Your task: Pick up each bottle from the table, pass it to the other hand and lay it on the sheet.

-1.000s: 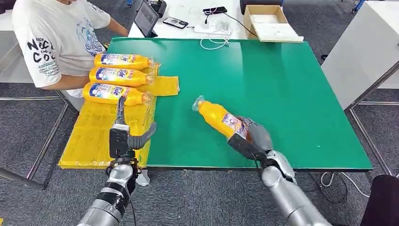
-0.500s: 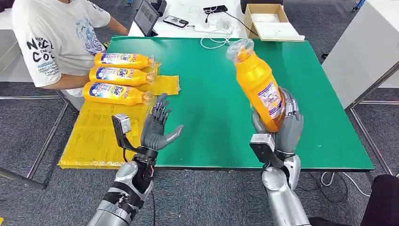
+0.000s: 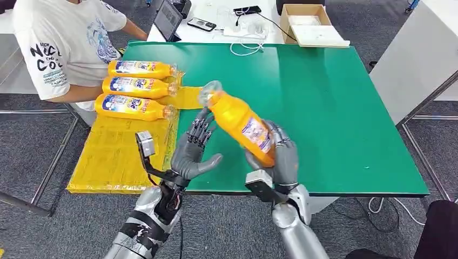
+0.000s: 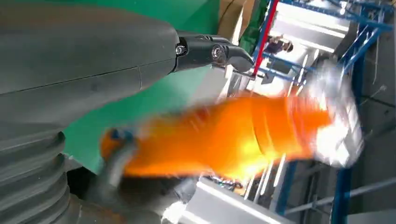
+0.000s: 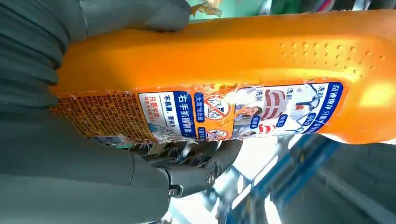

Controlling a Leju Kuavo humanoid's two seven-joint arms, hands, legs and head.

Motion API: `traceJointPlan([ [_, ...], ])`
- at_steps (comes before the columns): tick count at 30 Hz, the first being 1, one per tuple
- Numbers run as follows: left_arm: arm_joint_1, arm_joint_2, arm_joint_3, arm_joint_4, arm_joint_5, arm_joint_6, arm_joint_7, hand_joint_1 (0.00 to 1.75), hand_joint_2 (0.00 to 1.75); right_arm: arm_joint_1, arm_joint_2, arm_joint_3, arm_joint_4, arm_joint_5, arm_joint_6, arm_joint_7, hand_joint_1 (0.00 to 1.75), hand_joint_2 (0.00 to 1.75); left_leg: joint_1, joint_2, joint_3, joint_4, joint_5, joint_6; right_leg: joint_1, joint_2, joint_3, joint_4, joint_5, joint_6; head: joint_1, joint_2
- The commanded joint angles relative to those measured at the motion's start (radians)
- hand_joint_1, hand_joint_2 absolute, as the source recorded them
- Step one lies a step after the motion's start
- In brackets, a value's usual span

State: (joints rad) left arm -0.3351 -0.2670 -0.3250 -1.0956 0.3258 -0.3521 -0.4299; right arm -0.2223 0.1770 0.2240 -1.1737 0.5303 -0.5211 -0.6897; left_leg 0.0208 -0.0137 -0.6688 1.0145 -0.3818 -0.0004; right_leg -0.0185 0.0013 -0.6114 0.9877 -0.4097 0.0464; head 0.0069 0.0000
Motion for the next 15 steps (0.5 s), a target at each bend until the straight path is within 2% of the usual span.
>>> traceJointPlan([
  [1,-0.045,0.023,-0.077,0.1,0.004,-0.001,0.017,0.0,1.75,-0.121,0.071,0.15,0.314,0.009,-0.025,0.002,1.75,1.75,0.0,0.005,0.007,-0.001,-0.002,0.001,0.001,0.003,0.005,-0.001,-0.001,-0.002,0.0,0.0],
  [9,-0.048,0.024,-0.083,0.1,0.001,0.004,0.019,0.0,1.75,-0.126,0.059,0.175,0.319,0.005,-0.003,0.006,1.75,1.75,0.0,0.002,0.005,-0.001,-0.002,0.001,0.0,0.001,0.005,-0.001,-0.002,-0.002,0.0,0.0],
  [12,-0.058,0.014,-0.094,0.132,0.006,0.008,0.033,0.0,1.75,-0.133,0.09,0.207,0.368,-0.021,0.037,-0.002,1.75,1.75,0.0,0.002,0.007,0.0,-0.003,0.001,0.001,0.001,0.006,0.0,-0.002,-0.003,0.0,0.0],
  [15,-0.069,0.007,-0.102,0.174,0.009,0.019,0.04,0.0,1.75,-0.134,0.109,0.246,0.421,-0.008,0.004,-0.001,1.75,1.75,0.0,0.003,0.004,0.0,-0.001,0.0,0.001,0.001,0.003,-0.001,-0.001,-0.002,0.0,0.0],
])
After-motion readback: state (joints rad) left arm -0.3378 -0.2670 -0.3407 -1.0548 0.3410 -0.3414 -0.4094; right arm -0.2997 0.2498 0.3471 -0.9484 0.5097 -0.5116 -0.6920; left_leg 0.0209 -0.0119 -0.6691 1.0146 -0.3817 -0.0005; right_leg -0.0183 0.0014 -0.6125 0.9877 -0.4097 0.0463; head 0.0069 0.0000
